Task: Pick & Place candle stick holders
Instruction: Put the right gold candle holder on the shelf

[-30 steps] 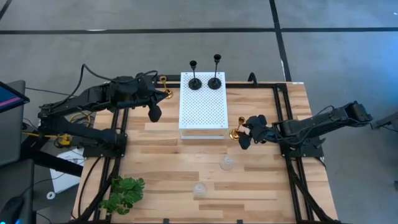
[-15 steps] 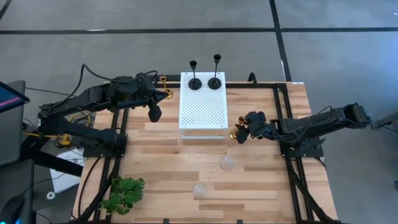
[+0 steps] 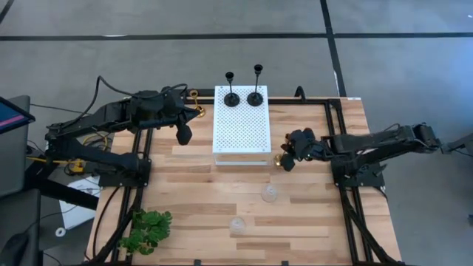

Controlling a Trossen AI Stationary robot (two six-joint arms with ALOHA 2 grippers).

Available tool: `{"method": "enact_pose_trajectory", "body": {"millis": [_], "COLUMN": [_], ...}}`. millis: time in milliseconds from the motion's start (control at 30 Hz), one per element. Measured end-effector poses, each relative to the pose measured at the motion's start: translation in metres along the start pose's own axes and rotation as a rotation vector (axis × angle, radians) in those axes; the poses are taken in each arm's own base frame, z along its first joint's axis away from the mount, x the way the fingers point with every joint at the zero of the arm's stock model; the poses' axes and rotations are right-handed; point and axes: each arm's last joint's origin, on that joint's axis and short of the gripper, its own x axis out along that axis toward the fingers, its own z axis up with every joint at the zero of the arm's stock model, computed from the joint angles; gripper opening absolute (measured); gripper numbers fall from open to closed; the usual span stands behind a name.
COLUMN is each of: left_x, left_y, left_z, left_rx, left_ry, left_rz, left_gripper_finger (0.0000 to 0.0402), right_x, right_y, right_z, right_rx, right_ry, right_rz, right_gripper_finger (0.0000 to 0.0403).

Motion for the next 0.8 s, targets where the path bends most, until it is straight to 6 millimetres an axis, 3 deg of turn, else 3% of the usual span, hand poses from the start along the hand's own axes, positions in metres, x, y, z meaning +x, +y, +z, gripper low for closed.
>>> {"method": "enact_pose_trajectory", "body": {"millis": [200,500,667,800], "left_x": [0.0,0.0,0.0,0.0], "left_y": [0.0,0.0,0.0,0.0], "left_z": [0.0,0.0,0.0,0.0], "left_rx": [0.0,0.0,0.0,0.0], "left_ry": [0.0,0.001,0.001,0.0], "left_rz": [0.0,0.0,0.0,0.0], "left_gripper_finger": [0.0005,0.0007,0.0005,0.0008], "right_x": [-0.035,-0.089,-0.088,-0.069], "right_y": [-0.002,-0.014,-0.013,-0.007], "right_z": [0.051,0.132,0.158,0.173], "right_rx": [-0.053,-0.061,-0.101,-0.143], "right_ry": [0.016,-0.197,-0.235,-0.224], "right_rz": [-0.056,-0.077,-0.032,0.03], "right_gripper_finger": [0.0005,0.0002,0.0001,0.0001]}}
